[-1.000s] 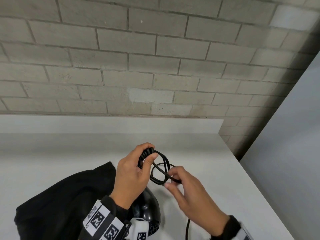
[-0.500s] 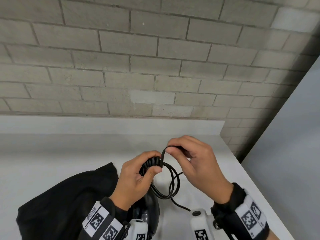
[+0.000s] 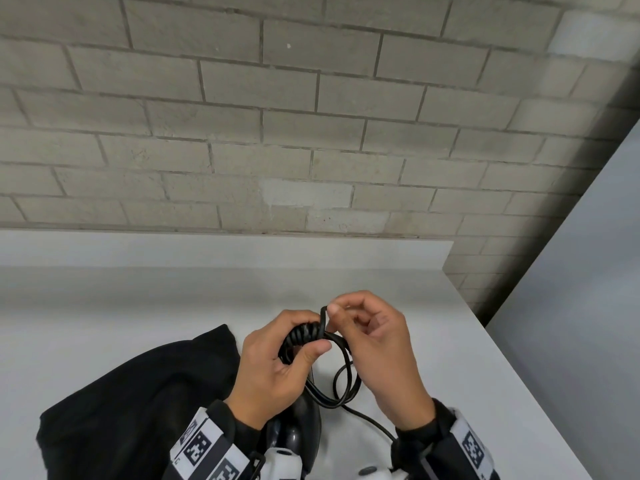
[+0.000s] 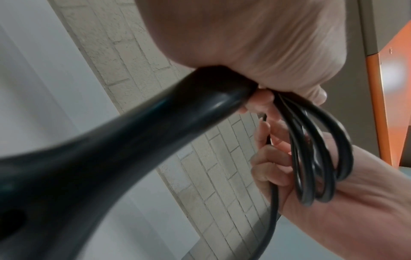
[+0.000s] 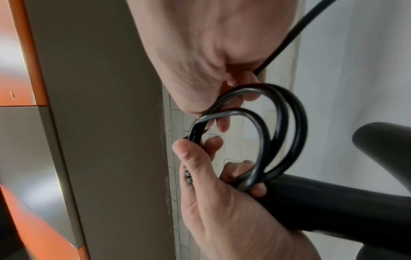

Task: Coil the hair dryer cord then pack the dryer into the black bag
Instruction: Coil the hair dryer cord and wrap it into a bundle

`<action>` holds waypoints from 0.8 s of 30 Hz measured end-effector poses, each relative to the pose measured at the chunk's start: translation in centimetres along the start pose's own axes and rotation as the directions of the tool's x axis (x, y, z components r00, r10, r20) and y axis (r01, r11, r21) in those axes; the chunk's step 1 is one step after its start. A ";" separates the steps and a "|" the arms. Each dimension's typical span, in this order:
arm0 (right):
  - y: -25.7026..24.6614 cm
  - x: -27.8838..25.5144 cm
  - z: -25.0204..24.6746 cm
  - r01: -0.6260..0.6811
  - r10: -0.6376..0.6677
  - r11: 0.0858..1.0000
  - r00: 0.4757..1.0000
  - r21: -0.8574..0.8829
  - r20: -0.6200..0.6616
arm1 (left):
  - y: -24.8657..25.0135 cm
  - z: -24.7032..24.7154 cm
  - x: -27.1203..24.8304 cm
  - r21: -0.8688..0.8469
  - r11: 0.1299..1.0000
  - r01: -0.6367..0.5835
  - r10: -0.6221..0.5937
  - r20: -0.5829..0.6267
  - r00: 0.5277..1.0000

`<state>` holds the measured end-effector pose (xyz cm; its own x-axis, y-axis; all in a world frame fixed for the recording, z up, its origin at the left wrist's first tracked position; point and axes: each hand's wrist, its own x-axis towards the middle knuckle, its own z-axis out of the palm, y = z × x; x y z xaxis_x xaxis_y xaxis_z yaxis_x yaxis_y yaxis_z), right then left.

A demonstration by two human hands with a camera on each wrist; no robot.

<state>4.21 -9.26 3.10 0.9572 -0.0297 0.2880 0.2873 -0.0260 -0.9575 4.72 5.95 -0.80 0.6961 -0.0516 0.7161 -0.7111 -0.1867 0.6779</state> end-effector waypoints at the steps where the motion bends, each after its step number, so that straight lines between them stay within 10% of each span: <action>1: 0.1 -0.3 0.1 -0.012 0.012 1.000 1.000 0.017 0.004 | 0.1 0.0 -0.1 0.000 1.000 -0.001 0.001 -0.002 1.000; 10: 0.8 -1.8 -1.6 0.019 -0.005 0.998 0.977 -0.065 0.215 | 0.1 -0.1 0.2 0.054 0.996 0.078 -0.074 -0.076 0.994; 24: 0.4 -1.8 -2.5 0.134 -0.090 0.951 0.982 -0.279 0.164 | 2.9 -1.5 2.1 0.231 0.951 0.204 -0.275 0.335 0.901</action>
<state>2.47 -11.74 2.19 0.9202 0.1367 0.3669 0.3915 -0.3073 -0.8674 3.94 6.73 2.91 0.8558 -0.3243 0.4030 -0.5115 -0.4144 0.7528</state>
